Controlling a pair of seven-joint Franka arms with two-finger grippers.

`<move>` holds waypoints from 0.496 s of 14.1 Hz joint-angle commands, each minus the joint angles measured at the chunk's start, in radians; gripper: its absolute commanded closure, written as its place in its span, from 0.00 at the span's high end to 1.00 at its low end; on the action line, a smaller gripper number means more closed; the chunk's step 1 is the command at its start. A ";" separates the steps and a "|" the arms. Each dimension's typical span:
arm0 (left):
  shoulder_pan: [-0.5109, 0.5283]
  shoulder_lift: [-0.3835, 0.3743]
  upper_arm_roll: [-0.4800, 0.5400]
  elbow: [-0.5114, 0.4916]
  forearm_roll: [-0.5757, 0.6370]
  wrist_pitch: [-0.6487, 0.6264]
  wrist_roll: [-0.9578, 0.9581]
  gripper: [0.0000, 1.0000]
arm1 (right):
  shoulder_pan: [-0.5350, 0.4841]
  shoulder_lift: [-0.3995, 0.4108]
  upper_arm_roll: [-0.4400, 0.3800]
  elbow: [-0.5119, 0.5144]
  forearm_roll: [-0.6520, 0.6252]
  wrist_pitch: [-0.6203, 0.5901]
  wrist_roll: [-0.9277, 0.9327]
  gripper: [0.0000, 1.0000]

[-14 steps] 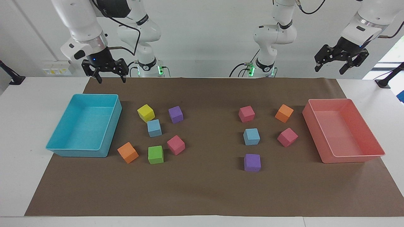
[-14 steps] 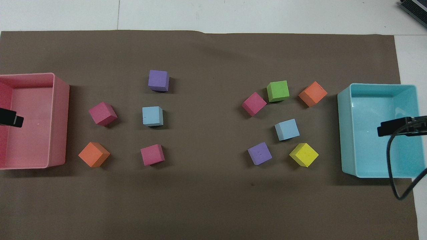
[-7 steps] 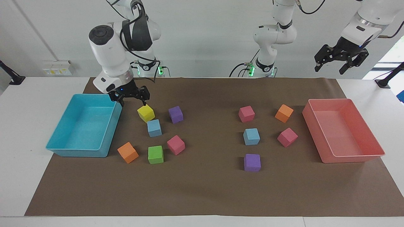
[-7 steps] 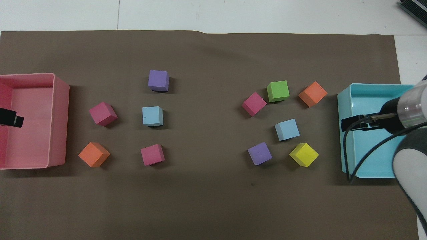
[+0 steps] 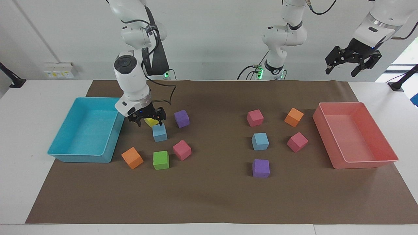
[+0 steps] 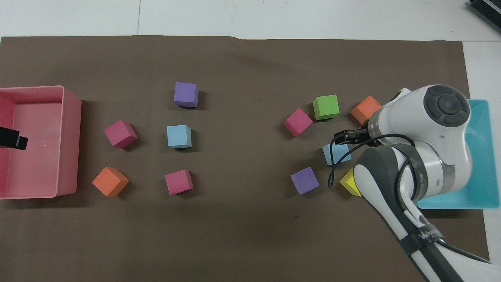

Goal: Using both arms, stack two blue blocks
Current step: 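Reach the right gripper down and grasp the light-blue cube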

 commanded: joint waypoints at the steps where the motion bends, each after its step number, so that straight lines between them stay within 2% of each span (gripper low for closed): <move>1: -0.016 -0.028 0.015 -0.032 -0.008 0.000 -0.004 1.00 | 0.023 0.031 0.002 -0.033 0.022 0.081 0.008 1.00; 7: -0.016 -0.028 0.015 -0.032 -0.008 0.001 -0.004 1.00 | 0.023 0.066 0.002 -0.076 0.022 0.161 -0.005 1.00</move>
